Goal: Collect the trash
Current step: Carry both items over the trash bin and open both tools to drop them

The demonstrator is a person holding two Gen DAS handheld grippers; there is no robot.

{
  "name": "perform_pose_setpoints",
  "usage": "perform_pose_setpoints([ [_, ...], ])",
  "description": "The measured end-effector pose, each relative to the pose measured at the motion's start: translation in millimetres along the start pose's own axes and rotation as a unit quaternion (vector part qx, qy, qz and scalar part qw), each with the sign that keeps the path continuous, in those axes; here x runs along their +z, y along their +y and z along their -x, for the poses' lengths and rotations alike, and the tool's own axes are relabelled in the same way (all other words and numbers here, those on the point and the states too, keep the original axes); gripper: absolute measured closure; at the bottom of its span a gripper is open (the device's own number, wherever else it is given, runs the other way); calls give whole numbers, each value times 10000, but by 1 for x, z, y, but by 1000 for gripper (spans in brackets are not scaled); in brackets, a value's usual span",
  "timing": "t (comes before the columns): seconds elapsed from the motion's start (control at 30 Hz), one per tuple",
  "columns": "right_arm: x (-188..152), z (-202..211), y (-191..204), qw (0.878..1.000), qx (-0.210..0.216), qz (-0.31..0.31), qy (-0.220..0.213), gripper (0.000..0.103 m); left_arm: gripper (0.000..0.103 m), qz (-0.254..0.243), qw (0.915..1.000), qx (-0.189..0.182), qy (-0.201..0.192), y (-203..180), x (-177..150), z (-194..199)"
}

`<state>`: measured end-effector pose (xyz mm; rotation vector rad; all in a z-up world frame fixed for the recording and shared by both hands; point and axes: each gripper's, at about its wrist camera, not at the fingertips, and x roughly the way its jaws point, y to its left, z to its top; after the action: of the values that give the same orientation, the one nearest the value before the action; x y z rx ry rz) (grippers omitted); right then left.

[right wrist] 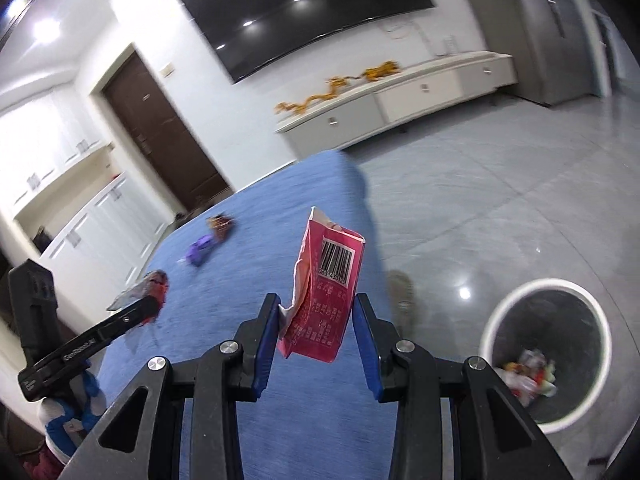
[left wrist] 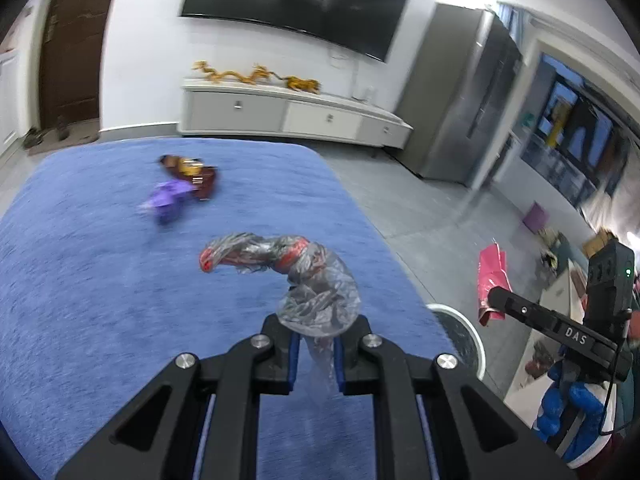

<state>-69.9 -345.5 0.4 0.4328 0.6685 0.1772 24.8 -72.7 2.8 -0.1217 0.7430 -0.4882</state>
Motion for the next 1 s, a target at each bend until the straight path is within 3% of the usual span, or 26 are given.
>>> perform_pose_setpoints([
  [0.37, -13, 46, -95, 9930, -949, -666, -238, 68, 90, -1061, 9918, -566, 435, -118, 6, -59],
  [1.0, -30, 46, -197, 9792, -1398, -1470, -104, 68, 90, -1958, 9647, -1334, 1150, -268, -3, -168],
])
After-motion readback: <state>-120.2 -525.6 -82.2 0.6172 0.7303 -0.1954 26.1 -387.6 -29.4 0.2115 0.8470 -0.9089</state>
